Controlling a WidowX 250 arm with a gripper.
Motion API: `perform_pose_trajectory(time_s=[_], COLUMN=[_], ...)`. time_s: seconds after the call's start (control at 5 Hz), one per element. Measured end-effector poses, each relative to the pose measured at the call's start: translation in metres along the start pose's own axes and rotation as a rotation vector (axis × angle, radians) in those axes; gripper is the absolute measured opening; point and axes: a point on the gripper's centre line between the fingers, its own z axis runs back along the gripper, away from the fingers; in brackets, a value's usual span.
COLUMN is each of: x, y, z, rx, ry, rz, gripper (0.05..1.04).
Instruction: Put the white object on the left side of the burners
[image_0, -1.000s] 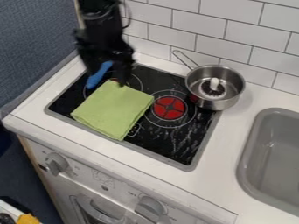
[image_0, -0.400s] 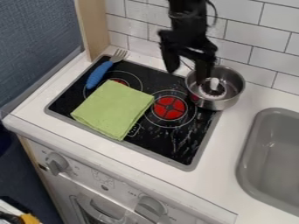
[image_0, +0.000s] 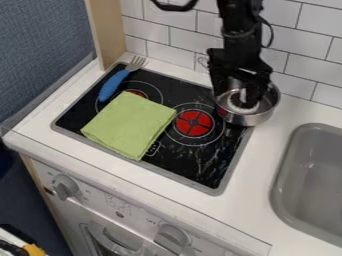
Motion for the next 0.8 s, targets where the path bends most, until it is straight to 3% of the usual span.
perform_pose_trajectory(time_s=[0.4,0.8], x=[0.0091,0.0101], y=[-0.0047,-0.0044], z=[-0.0012,-0.0018], rx=[0.005,0.008], ry=[-0.024,-0.032], rz=[-0.028,-0.044], gripper=[0.953,0.368])
